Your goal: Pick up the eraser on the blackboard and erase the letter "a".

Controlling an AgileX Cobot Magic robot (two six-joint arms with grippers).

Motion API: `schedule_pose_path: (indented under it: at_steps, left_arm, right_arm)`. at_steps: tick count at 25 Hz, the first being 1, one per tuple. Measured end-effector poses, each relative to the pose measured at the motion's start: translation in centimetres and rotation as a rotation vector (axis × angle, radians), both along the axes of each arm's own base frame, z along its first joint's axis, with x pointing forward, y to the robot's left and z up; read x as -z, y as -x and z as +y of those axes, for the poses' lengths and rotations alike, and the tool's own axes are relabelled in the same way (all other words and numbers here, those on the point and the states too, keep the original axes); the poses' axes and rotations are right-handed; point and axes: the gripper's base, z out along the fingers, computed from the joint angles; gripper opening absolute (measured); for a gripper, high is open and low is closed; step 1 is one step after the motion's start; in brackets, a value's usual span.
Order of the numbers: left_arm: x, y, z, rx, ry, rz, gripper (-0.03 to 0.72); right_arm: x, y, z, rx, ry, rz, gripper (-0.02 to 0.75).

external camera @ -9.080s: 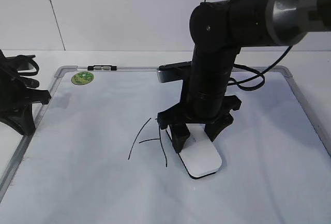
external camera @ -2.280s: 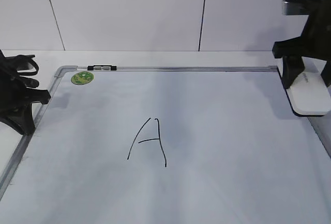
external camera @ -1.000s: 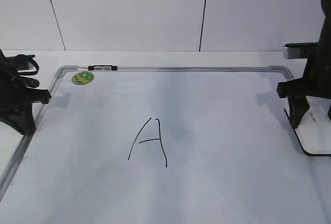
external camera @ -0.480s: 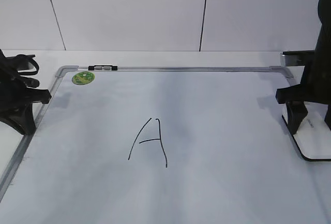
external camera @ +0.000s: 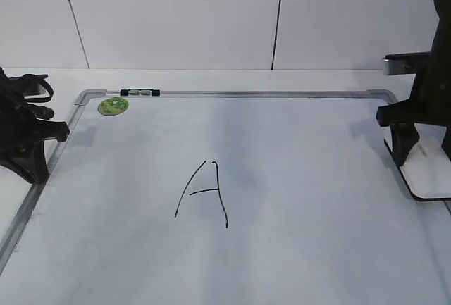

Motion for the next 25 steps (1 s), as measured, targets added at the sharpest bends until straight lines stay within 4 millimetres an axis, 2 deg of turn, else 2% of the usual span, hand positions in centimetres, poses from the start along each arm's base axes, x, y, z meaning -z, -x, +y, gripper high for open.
schedule_pose_path:
  at_steps: [12, 25]
  left_arm:
    - [0.0, 0.0, -0.01, 0.001, 0.001, 0.0, 0.038]
    - [0.0, 0.0, -0.01, 0.001, 0.001, 0.0, 0.038]
  right_arm:
    - [-0.13, -0.11, 0.0, -0.001, 0.001, -0.006, 0.549]
    - [0.82, -0.35, 0.04, 0.0, 0.001, 0.019, 0.549]
